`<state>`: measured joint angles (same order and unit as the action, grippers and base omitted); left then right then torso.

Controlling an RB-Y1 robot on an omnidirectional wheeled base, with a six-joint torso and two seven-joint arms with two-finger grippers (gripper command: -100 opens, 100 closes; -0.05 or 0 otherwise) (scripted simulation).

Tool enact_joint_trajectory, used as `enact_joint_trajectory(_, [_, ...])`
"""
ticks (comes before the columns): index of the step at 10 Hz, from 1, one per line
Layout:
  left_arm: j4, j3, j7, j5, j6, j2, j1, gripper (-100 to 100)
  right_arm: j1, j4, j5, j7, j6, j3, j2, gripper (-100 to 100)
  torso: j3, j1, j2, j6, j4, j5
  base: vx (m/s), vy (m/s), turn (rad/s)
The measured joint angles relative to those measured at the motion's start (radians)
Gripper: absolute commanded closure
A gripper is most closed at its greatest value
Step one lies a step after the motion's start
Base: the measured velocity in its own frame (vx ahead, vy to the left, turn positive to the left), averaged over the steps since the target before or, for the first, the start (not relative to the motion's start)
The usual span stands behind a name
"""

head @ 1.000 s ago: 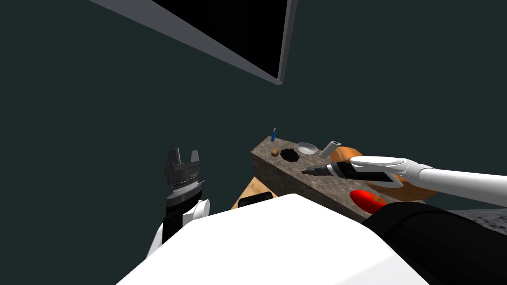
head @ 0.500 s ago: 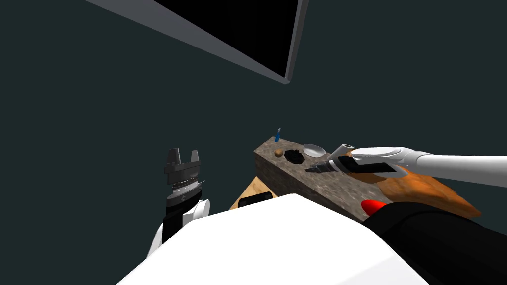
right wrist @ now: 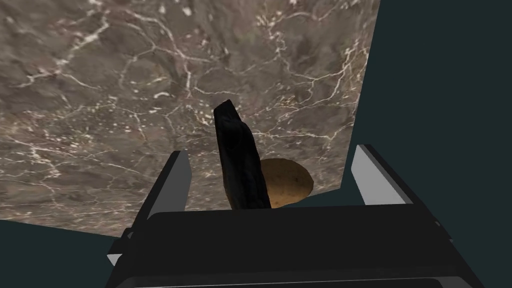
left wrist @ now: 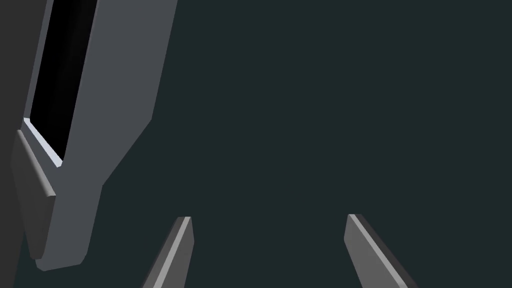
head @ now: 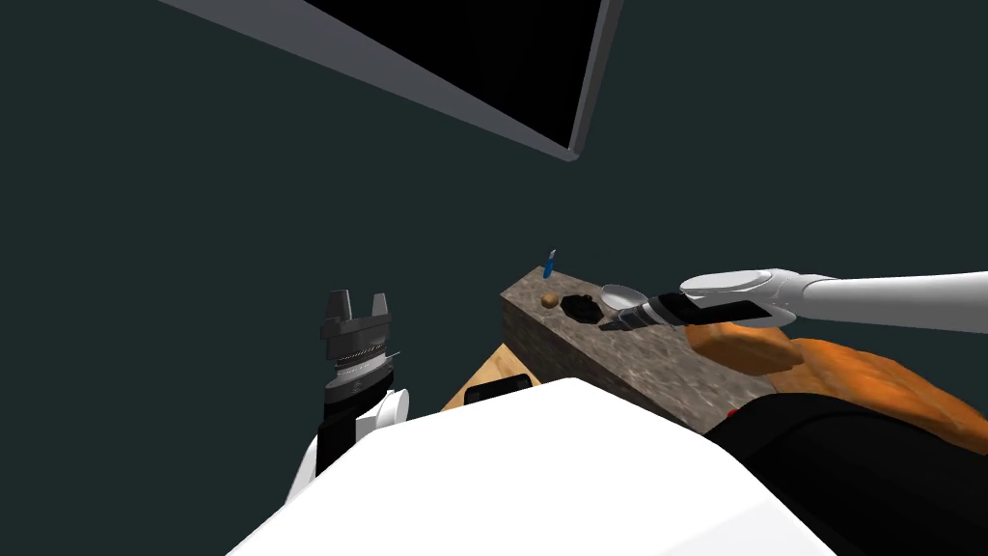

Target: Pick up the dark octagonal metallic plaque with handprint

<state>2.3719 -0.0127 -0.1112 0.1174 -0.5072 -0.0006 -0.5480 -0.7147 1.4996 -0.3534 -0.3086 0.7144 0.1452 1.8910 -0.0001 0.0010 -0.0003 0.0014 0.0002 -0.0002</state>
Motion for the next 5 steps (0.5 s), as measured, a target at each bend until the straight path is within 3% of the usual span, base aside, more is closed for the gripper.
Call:
enact_joint_trajectory(1, [0.0, 0.0, 0.0, 0.0, 0.0, 0.0, 0.0, 0, 0.015, -0.012, -0.019, -0.008, 0.008, 0.007, 0.015, -100, 0.0, 0.0, 0.0, -0.001, 0.0, 0.0, -0.01, 0.0, 0.086])
enact_joint_trajectory(3, [0.0, 0.0, 0.0, 0.0, 0.0, 0.0, 0.0, 0, 0.005, -0.019, 0.024, 0.011, 0.01, 0.023, 0.074, -100, 0.0, 0.0, 0.0, -0.001, 0.0, 0.0, -0.017, 0.009, 0.175])
enact_joint_trajectory(5, [0.0, 0.0, 0.0, 0.0, 0.0, 0.0, 0.0, 0, 0.004, -0.038, -0.004, -0.016, 0.025, 0.007, 0.129, -100, 0.0, 0.001, 0.0, -0.001, 0.0, 0.0, -0.019, 0.011, 0.211])
